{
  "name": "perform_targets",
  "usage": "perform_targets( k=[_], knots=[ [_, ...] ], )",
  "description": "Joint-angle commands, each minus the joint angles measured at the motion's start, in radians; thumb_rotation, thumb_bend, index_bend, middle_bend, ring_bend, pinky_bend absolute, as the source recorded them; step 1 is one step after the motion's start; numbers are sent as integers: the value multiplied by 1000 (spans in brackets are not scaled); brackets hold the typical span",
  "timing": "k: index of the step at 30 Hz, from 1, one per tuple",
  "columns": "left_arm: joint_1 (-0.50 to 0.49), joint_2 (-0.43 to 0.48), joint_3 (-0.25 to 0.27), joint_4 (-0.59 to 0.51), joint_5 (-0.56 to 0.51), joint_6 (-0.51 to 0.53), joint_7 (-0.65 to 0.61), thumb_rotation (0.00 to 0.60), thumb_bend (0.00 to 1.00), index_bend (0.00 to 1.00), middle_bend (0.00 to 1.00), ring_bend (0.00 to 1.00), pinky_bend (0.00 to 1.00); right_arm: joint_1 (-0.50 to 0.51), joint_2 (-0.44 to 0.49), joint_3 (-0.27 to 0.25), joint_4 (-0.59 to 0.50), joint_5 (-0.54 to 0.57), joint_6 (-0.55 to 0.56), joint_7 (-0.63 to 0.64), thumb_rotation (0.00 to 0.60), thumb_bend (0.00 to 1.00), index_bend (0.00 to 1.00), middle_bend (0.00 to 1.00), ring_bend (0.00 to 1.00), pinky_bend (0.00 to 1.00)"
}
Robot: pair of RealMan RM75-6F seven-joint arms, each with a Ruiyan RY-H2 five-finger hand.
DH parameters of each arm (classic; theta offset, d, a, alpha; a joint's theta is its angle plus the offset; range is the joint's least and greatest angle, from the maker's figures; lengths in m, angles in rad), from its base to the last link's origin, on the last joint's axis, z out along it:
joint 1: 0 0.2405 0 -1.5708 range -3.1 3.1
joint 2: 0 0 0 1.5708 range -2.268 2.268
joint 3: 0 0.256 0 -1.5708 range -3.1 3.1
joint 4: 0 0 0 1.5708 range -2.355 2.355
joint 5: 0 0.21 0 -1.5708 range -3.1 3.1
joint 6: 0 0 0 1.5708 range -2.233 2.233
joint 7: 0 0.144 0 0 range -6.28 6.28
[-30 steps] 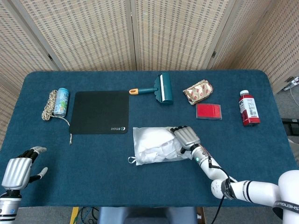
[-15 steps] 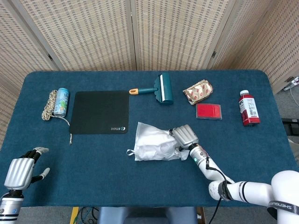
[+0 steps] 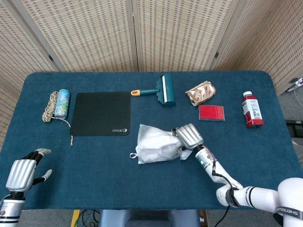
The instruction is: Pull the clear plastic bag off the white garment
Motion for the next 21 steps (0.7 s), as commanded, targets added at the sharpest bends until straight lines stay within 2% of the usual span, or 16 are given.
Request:
perform_targets(
  k=[1, 12, 21],
  knots=[
    [-5, 0, -2, -6, 4, -3, 0, 600, 246, 287, 289, 360, 547, -26, 15, 8, 19, -61, 42, 58, 600, 574, 658, 711, 648, 642],
    [-42, 3, -23, -59, 16, -23, 13, 600, 246, 287, 286, 358, 547, -75, 20, 26, 50, -162, 120, 185, 600, 576, 690, 746, 675, 666],
    [-106, 4, -69, -107, -9, -81, 29, 600, 246, 287, 279, 349, 548, -103, 19, 57, 56, -239, 205, 290, 600, 586, 697, 753, 682, 674]
  ],
)
